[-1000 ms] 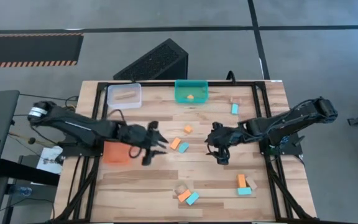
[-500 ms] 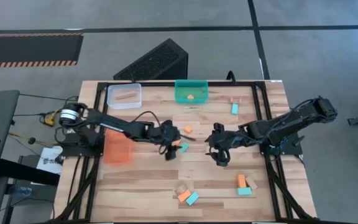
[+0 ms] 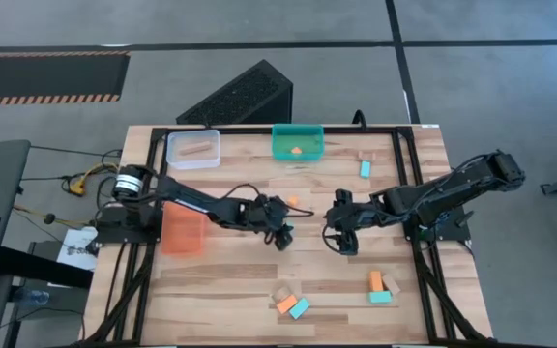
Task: Sort & place blocks by color
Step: Put the blue block into the orange bin
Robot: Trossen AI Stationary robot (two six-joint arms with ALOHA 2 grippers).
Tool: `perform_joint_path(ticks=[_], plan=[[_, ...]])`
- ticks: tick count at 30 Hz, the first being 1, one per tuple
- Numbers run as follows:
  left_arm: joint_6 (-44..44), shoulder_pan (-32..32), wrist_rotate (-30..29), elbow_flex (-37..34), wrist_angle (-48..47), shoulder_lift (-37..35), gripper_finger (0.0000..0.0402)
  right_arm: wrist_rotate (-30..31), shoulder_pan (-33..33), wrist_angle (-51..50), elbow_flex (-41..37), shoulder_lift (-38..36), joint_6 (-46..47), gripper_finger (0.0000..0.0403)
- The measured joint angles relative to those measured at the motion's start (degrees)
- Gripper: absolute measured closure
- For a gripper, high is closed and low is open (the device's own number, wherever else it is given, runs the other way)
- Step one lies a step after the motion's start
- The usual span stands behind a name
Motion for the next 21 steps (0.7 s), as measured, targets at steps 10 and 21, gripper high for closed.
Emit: perform_joint_path(ticks=[10, 21], plan=[[-4.4, -1.1, -5.4, 0.6, -1.4, 1.8, 0.0194, 0.0, 0.1, -1.2, 0.0, 0.0, 0.0, 0.0107], [-6.1, -3.0, -5.0, 0.6, -0.2, 5.5, 0.0194, -0.1, 0.1, -1.2, 0.0, 0.0, 0.0, 0.0107]])
